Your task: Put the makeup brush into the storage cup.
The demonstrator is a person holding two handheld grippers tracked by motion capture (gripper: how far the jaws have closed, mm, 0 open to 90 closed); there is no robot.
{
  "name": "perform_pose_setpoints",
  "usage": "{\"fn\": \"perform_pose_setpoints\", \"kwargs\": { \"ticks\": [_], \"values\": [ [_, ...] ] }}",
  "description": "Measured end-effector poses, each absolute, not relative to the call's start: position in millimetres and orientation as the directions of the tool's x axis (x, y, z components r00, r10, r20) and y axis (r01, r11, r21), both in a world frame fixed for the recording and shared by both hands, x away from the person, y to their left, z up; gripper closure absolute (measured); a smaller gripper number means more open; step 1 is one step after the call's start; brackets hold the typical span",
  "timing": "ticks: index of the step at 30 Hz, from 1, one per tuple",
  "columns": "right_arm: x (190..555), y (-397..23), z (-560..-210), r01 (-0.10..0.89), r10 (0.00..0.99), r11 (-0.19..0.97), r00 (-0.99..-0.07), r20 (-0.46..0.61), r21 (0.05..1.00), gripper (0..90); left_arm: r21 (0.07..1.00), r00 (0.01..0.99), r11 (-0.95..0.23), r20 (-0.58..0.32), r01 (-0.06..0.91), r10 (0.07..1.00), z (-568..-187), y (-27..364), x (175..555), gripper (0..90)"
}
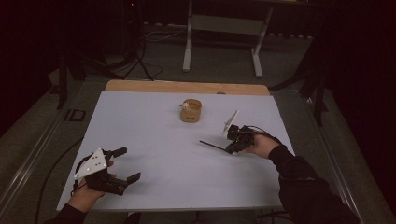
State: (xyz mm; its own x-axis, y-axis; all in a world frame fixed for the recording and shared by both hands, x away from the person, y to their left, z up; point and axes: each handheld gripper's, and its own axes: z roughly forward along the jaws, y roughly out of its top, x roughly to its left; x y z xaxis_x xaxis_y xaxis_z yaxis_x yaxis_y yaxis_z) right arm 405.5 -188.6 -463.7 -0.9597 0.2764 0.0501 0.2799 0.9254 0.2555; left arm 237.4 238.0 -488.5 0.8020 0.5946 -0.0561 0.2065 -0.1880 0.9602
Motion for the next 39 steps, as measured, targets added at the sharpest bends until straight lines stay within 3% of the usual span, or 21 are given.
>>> {"fn": "perform_pose_setpoints", "kwargs": {
  "ticks": [7, 10, 17, 24, 39],
  "values": [
    [398.5, -183.6, -464.3, 0.260, 0.243, 0.936, -0.965, 0.098, 0.236, 85.9, 0.937, 0.825, -0.259, -0.052, 0.236, 0.563, -478.4, 217.3, 250.7, 0.5],
    [395.0, -181.2, -464.0, 0.243, 0.225, 0.944, -0.969, 0.101, 0.223, 85.9, 0.908, 0.840, -0.343, -0.019, 0.242, 0.542, -476.2, 202.9, 256.6, 0.4],
    [390.8, -178.1, -459.9, 0.224, 0.203, 0.949, -0.972, 0.116, 0.221, 85.9, 0.862, 0.888, -0.474, 0.066, 0.179, 0.456, -478.3, 167.5, 266.3, 0.4],
    [388.1, -174.0, -451.4, 0.207, 0.183, 0.952, -0.976, 0.122, 0.227, 85.9, 0.822, 0.878, -0.567, 0.226, 0.061, 0.422, -476.3, 135.6, 273.9, 0.5],
    [380.5, -155.0, -445.5, 0.149, 0.121, 0.968, -0.982, 0.142, 0.204, 85.9, 0.725, 0.895, -0.688, 0.310, -0.006, 0.320, -490.0, 95.4, 292.3, 14.2]
  ]
}}
